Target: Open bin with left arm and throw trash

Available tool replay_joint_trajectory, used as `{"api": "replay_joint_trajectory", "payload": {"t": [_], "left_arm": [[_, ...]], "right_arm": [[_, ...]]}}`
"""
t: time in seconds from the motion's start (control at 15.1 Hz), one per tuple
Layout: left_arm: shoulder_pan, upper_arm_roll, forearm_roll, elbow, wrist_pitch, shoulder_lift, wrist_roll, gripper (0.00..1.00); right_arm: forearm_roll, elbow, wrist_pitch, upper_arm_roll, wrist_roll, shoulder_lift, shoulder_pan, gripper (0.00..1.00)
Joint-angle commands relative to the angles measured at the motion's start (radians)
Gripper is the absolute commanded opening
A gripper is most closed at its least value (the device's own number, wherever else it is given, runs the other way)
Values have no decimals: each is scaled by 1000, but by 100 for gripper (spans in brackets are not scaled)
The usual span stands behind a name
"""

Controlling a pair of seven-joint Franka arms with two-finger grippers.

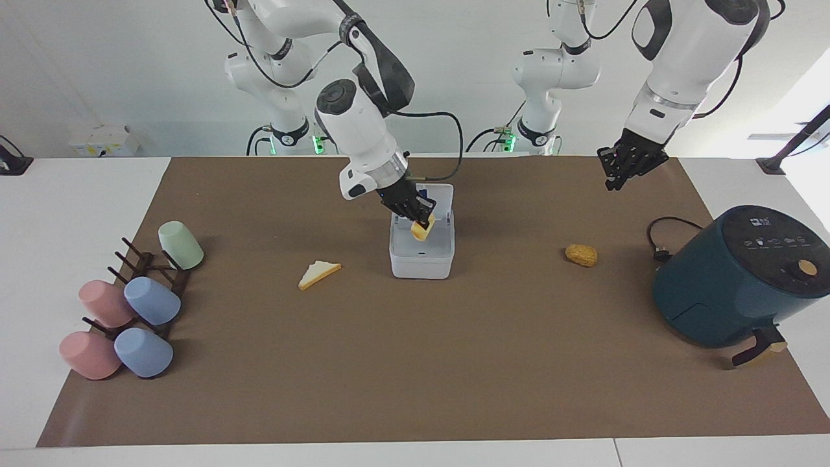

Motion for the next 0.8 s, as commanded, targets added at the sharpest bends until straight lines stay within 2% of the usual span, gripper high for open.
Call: {"api": "replay_joint_trajectory", "payload": {"t": [0.0, 0.07, 0.13, 0.2, 0.27, 0.33, 0.4, 0.6, 0.73], "left_arm": [[33, -9, -10, 126, -112, 40, 15, 99], [39, -9, -8, 172, -151, 56, 15, 99], [48, -9, -5, 209, -182, 78, 15, 99], [54, -9, -5, 229, -204, 87, 15, 99], [62, -7, -7, 237, -222, 96, 15, 100], [70, -6, -8, 238, -224, 101, 15, 100], [73, -6, -7, 238, -219, 103, 17, 100], [86, -4, -4, 237, -210, 107, 18, 100], [99, -6, -12, 228, -187, 101, 20, 100]], "right_arm": [[18, -83, 26, 3, 8, -57, -6, 14], [18, -83, 26, 3, 11, -57, 2, 22], [18, -83, 25, 3, 12, -57, 5, 42], [18, -80, 23, 3, 19, -57, 5, 54], [18, -77, 23, 3, 20, -56, 5, 71], [18, -77, 28, 3, 17, -56, 5, 92], [16, -74, 31, 1, 12, -56, 5, 100], [-1, -57, 31, -2, -9, -47, -1, 100], [-81, -48, 19, -5, -158, -44, -26, 100]]}}
